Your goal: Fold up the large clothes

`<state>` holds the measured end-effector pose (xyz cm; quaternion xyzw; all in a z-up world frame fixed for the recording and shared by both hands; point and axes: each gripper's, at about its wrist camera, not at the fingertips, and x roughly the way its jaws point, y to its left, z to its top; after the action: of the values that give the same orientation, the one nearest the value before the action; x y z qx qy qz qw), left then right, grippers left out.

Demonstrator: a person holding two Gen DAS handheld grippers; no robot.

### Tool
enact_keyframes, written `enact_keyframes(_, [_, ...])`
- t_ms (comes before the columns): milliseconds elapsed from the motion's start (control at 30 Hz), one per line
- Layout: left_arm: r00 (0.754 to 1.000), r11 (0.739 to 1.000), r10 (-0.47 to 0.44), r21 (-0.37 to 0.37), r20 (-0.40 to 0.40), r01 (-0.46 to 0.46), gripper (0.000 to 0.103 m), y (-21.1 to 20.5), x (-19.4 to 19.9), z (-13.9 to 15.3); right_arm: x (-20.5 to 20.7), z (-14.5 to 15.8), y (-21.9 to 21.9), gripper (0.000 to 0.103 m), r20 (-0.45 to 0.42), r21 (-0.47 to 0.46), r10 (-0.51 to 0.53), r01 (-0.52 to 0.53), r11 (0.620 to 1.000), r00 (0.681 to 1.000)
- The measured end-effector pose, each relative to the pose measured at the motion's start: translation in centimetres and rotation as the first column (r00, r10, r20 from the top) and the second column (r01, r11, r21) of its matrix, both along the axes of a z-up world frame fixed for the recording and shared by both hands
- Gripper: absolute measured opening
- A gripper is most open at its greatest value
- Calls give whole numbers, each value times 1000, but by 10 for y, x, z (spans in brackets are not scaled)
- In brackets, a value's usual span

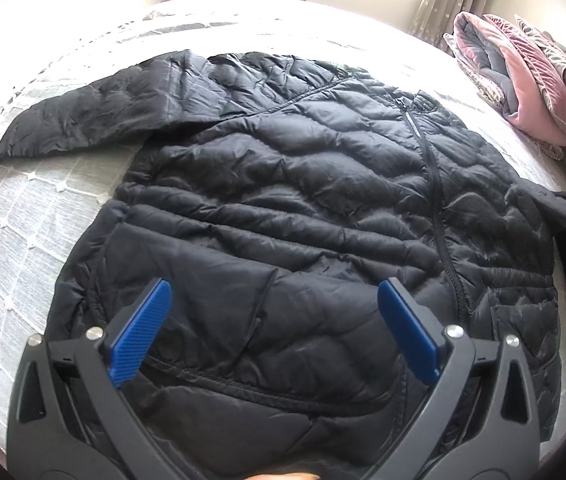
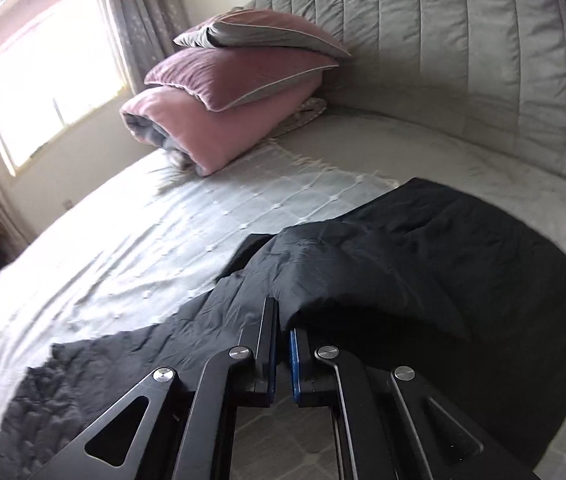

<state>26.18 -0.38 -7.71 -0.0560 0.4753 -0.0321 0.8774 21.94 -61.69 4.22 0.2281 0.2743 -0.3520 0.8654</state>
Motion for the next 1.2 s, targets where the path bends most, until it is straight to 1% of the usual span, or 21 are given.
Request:
enact_keyframes(133, [1000,1000,11,-5,4,-11,103,8,-2,2,12,5,15,5,0,-45,36,-36,998,999])
enact_keyframes(233, [1000,999,21,-32,-1,-21,103,13,-2,3,18,23,39,5,62,-71,102,-98,993,993])
enact_keyframes(267, [1000,999,27,-46,-6,-27,103,15,-2,3,19,30,51,5,84,-92,139,-131,987,987])
enact_keyframes(333, [999,997,39,-62,-15,-40,103,19,-1,2,27,50,90,5,110,-194,235,-211,958,966])
enact_keyframes(400, [999,996,47,-68,-22,-48,103,21,0,1,42,68,146,5,100,-317,366,-319,893,925])
enact_keyframes(433, [998,996,51,-72,-24,-53,103,22,0,1,49,72,170,5,85,-360,417,-363,860,905])
enact_keyframes(467, [998,996,56,-73,-26,-58,103,23,0,1,57,74,202,5,58,-407,479,-418,812,876])
enact_keyframes(533, [998,995,63,-77,-26,-64,103,26,1,0,74,65,258,6,-6,-444,583,-525,726,812])
enact_keyframes(567, [997,995,67,-79,-27,-69,103,28,1,0,84,53,288,6,-52,-445,620,-574,687,783])
enact_keyframes(600, [997,994,71,-81,-27,-73,103,30,1,0,94,37,312,6,-99,-441,638,-609,660,763])
enact_keyframes(633, [997,993,75,-84,-29,-78,103,32,2,-1,103,20,329,6,-139,-425,649,-637,643,748])
enact_keyframes(700, [996,992,82,-92,-34,-85,103,36,3,-2,123,-22,359,7,-237,-360,669,-703,614,705])
enact_keyframes(733, [996,991,85,-97,-39,-88,103,38,4,-2,134,-46,370,7,-292,-321,672,-732,601,681])
enact_keyframes(833, [995,988,91,-119,-45,-96,103,43,5,-2,150,-116,392,12,-455,-202,669,-800,565,588])
enact_keyframes(900, [995,986,91,-135,-43,-96,103,45,5,-1,147,-135,398,18,-519,-208,645,-815,540,560])
enact_keyframes(933, [995,986,89,-137,-40,-94,103,44,5,0,144,-136,396,20,-523,-227,641,-816,532,563])
enact_keyframes(967, [995,986,87,-136,-38,-92,103,43,5,1,140,-135,394,24,-516,-228,644,-816,532,564])
enact_keyframes(1033, [996,988,77,-132,-37,-82,103,41,5,1,137,-127,387,36,-470,-182,688,-824,537,552])
enact_keyframes(1100, [997,989,72,-129,-37,-77,103,39,4,0,134,-117,380,63,-414,-111,744,-841,530,524])
enact_keyframes(1133, [997,989,73,-128,-38,-77,103,39,4,0,131,-110,377,65,-370,-81,778,-852,517,507])
enact_keyframes(1200, [997,989,72,-130,-40,-77,103,40,4,-1,123,-94,373,66,-269,-47,823,-860,508,501])
